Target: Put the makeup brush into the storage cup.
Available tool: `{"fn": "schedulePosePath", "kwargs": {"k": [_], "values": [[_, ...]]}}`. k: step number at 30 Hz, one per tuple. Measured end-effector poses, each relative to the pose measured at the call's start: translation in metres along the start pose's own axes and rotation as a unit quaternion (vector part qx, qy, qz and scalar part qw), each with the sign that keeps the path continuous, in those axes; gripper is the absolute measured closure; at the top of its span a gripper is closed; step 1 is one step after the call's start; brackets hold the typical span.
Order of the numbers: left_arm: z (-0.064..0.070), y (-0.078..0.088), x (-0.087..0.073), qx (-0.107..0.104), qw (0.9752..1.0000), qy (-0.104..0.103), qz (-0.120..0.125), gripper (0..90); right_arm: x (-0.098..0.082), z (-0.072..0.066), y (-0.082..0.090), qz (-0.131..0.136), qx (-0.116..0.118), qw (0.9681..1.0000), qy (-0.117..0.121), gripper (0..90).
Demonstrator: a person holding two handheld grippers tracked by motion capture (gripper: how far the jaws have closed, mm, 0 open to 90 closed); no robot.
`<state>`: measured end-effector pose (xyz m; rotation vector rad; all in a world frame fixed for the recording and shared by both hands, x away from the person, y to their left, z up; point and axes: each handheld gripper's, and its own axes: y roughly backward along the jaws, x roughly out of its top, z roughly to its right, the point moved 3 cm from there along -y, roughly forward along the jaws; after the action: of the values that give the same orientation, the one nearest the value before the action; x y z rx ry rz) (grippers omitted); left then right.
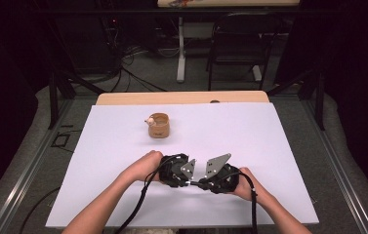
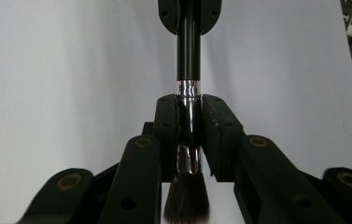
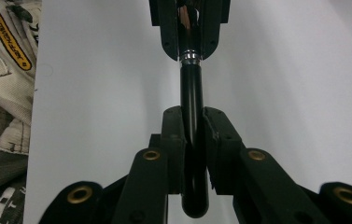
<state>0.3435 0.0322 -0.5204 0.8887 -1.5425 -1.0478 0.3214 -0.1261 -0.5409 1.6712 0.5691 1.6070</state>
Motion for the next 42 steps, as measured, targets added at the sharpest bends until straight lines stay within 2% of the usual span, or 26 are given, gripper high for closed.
{"fn": "schedulePosePath", "kwargs": {"k": [2, 3, 5, 6, 8, 9, 10, 11, 13, 16, 17, 19, 21, 22, 24, 26, 27, 30, 31, 32, 34, 35, 37, 39, 40, 42], "values": [[0.000, 0.001, -0.001, -0.011, 0.9999, -0.001, 0.002, 70.1, 0.000, 0.000, 0.000, 0.000, -0.001, 1.0000, 0.000, 79.1], [-0.001, 0.000, -0.001, -0.010, 0.9999, 0.005, 0.006, 62.5, 0.000, 0.000, 0.001, -0.001, -0.004, 1.0000, -0.002, 79.1], [-0.001, 0.001, -0.002, -0.004, 0.9999, 0.008, 0.007, 55.3, -0.001, 0.001, 0.002, 0.000, -0.004, 1.0000, -0.007, 79.1], [-0.002, 0.002, -0.003, -0.005, 0.9999, 0.013, 0.006, 48.9, -0.001, 0.001, 0.003, 0.001, -0.006, 1.0000, -0.004, 79.1], [-0.003, 0.005, -0.007, 0.011, 0.9992, 0.033, 0.023, 35.0, -0.001, 0.002, 0.004, 0.000, -0.008, 1.0000, -0.005, 79.1], [-0.004, 0.005, -0.008, 0.014, 0.9988, 0.038, 0.027, 26.8, -0.002, 0.002, 0.004, -0.001, -0.010, 0.9999, -0.008, 79.1], [-0.004, 0.005, -0.008, 0.014, 0.9988, 0.038, 0.027, 22.8, -0.002, 0.002, 0.005, -0.001, -0.011, 0.9999, -0.011, 79.1], [-0.005, 0.008, -0.014, 0.021, 0.9975, 0.055, 0.039, 17.1, -0.003, 0.002, 0.006, -0.003, -0.012, 0.9999, -0.010, 79.1], [-0.006, 0.010, -0.020, 0.021, 0.9960, 0.071, 0.048, 13.3, -0.003, 0.002, 0.006, 0.001, -0.014, 0.9998, -0.013, 79.1], [-0.007, 0.012, -0.027, 0.030, 0.9933, 0.092, 0.063, 2.6, -0.004, 0.003, 0.008, -0.001, -0.017, 0.9998, -0.014, 79.1], [-0.007, 0.013, -0.030, 0.040, 0.9914, 0.102, 0.072, 0.3, -0.004, 0.003, 0.008, -0.003, -0.018, 0.9997, -0.014, 79.1], [-0.008, 0.015, -0.036, 0.045, 0.9891, 0.114, 0.083, 0.0, -0.004, 0.003, 0.009, -0.001, -0.018, 0.9997, -0.013, 79.1], [-0.009, 0.017, -0.042, 0.056, 0.9853, 0.127, 0.100, 0.0, -0.005, 0.003, 0.009, -0.001, -0.018, 0.9997, -0.015, 79.1], [-0.009, 0.019, -0.045, 0.065, 0.9818, 0.140, 0.110, 0.0, -0.005, 0.003, 0.009, -0.001, -0.019, 0.9997, -0.015, 79.1], [-0.010, 0.020, -0.052, 0.067, 0.9758, 0.157, 0.137, 0.0, -0.006, 0.003, 0.010, -0.003, -0.021, 0.9996, -0.015, 79.1], [-0.010, 0.019, -0.057, 0.079, 0.9710, 0.171, 0.147, 0.0, -0.006, 0.003, 0.011, -0.006, -0.023, 0.9996, -0.016, 79.1], [-0.009, 0.019, -0.060, 0.078, 0.9706, 0.175, 0.145, 0.0, -0.007, 0.003, 0.011, -0.005, -0.024, 0.9995, -0.019, 79.1], [-0.005, 0.017, -0.064, 0.082, 0.9674, 0.186, 0.151, 0.0, -0.009, 0.004, 0.012, -0.006, -0.027, 0.9994, -0.022, 79.1], [-0.004, 0.017, -0.064, 0.083, 0.9672, 0.188, 0.149, 0.0, -0.009, 0.004, 0.013, -0.007, -0.028, 0.9993, -0.023, 79.1], [-0.003, 0.017, -0.065, 0.087, 0.9654, 0.192, 0.154, 0.0, -0.010, 0.005, 0.014, -0.007, -0.031, 0.9992, -0.023, 79.1], [-0.001, 0.016, -0.066, 0.089, 0.9636, 0.198, 0.156, 0.0, -0.011, 0.006, 0.015, -0.006, -0.035, 0.9990, -0.026, 79.1], [-0.001, 0.016, -0.067, 0.095, 0.9608, 0.205, 0.160, 0.0, -0.011, 0.006, 0.016, -0.007, -0.037, 0.9988, -0.030, 79.1], [-0.001, 0.016, -0.069, 0.101, 0.9577, 0.214, 0.163, 0.0, -0.012, 0.007, 0.017, -0.009, -0.043, 0.9984, -0.035, 79.1], [0.000, 0.016, -0.070, 0.105, 0.9530, 0.228, 0.169, 0.0, -0.013, 0.008, 0.019, -0.005, -0.048, 0.9979, -0.044, 79.1], [0.001, 0.015, -0.072, 0.103, 0.9522, 0.230, 0.172, 0.0, -0.013, 0.009, 0.019, -0.003, -0.050, 0.9978, -0.042, 79.1], [0.002, 0.015, -0.073, 0.111, 0.9492, 0.240, 0.171, 0.0, -0.013, 0.010, 0.021, 0.001, -0.054, 0.9973, -0.050, 79.1]]}}
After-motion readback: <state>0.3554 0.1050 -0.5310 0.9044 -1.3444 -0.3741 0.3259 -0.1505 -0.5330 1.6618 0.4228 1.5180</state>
